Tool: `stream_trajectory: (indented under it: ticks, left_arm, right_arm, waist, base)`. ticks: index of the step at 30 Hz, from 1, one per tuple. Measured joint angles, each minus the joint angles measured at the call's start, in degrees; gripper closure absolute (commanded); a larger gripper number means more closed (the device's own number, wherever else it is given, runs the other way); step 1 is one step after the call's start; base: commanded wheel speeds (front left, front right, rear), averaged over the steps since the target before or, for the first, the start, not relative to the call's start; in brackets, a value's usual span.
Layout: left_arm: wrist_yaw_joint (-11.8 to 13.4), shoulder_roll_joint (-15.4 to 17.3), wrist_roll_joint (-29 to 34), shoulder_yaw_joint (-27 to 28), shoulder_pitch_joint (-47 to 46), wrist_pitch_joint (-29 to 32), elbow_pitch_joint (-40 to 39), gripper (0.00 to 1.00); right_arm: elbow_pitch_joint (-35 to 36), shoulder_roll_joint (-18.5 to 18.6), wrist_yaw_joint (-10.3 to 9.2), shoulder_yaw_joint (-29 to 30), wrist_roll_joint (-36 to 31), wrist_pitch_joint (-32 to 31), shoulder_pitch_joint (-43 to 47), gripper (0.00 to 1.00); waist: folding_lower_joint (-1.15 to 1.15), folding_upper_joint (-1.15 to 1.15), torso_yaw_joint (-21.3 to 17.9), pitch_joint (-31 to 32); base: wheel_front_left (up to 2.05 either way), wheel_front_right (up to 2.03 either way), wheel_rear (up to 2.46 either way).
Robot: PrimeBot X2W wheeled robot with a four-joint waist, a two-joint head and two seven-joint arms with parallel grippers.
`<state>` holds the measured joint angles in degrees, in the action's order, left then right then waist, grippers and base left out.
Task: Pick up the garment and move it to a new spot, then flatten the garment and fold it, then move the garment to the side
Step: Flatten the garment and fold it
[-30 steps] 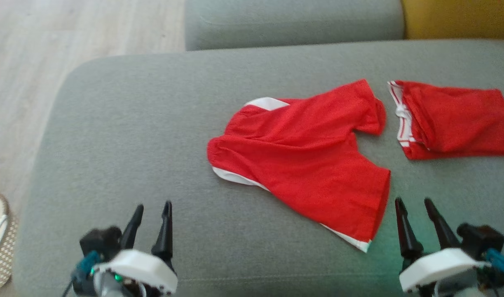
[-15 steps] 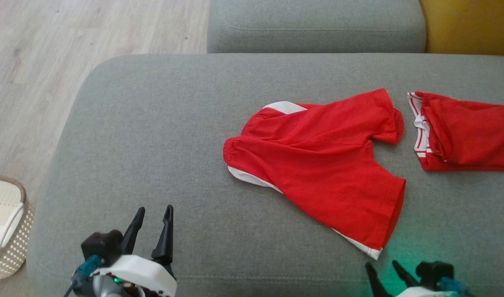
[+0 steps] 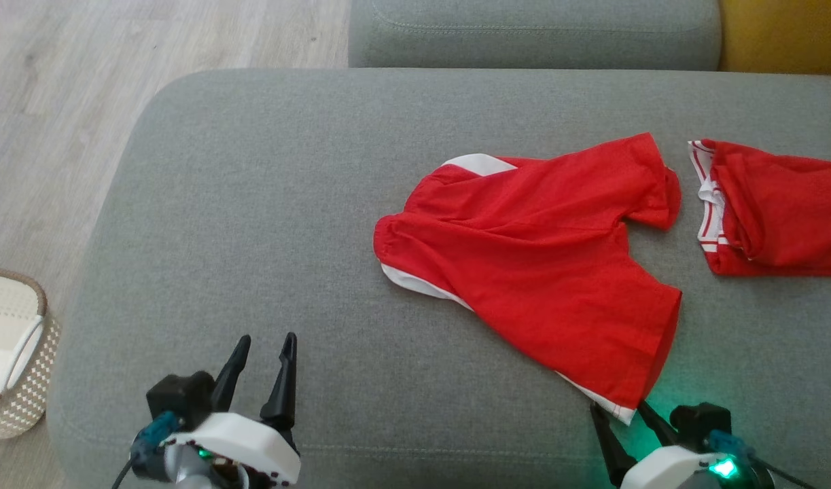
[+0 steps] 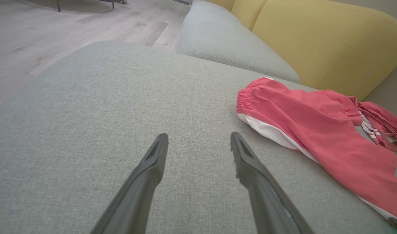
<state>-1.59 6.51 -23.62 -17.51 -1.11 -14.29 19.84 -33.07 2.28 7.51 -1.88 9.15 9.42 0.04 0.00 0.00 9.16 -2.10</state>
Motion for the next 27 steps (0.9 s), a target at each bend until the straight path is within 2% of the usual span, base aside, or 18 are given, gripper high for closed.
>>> stream_trajectory:
  ticks: [8,9,10,11,12,20,27]
  left_arm:
    - [-0.6,-0.3,1.0,1.0,-0.3,0.0,1.3,0.0]
    - [-0.7,-0.3,1.1,1.2,-0.4,0.0,1.4,0.0]
    - [-0.8,-0.3,1.2,1.4,-0.4,0.0,1.6,0.0]
    - [-0.8,-0.3,1.3,1.5,-0.5,0.0,1.7,0.0]
    - [-0.9,-0.4,1.3,1.6,-0.5,0.0,1.8,0.0]
    - [-1.5,-0.6,1.4,1.3,-2.1,0.0,5.4,0.0]
    - [-3.6,-0.5,2.4,-2.1,-8.3,0.9,11.2,0.0]
  right_arm:
    - [-3.3,0.1,0.0,-0.9,0.0,0.8,-1.9,0.0]
    - [-3.5,0.1,0.0,-1.1,0.0,0.8,-2.1,0.04]
    - [-3.7,0.2,-0.01,-1.2,0.0,0.8,-2.2,0.51]
    - [-4.0,0.2,-0.01,-1.2,0.0,0.8,-2.4,0.81]
    - [-4.4,0.4,-0.02,-1.2,0.0,0.7,-2.8,1.0]
    - [-4.8,0.4,0.0,-0.7,-1.1,0.6,-4.1,1.0]
    - [-1.0,0.3,0.0,-0.1,-2.7,-1.6,-7.0,1.0]
  waist:
    - [0.0,0.0,0.1,-0.1]
    - [0.0,0.0,0.0,-0.1]
    - [0.0,0.0,-0.1,-0.1]
    - [0.0,0.0,-0.2,-0.1]
    - [0.0,0.0,-0.3,-0.1]
    - [0.0,0.0,-2.3,-0.4]
    - [0.0,0.0,-5.4,-1.8]
  base:
    - [0.0,0.0,0.0]
    - [0.0,0.0,0.0]
    - [0.0,0.0,0.0]
    - [0.0,0.0,0.0]
    - [0.0,0.0,0.0]
    - [0.0,0.0,0.0]
    - [0.0,0.0,0.0]
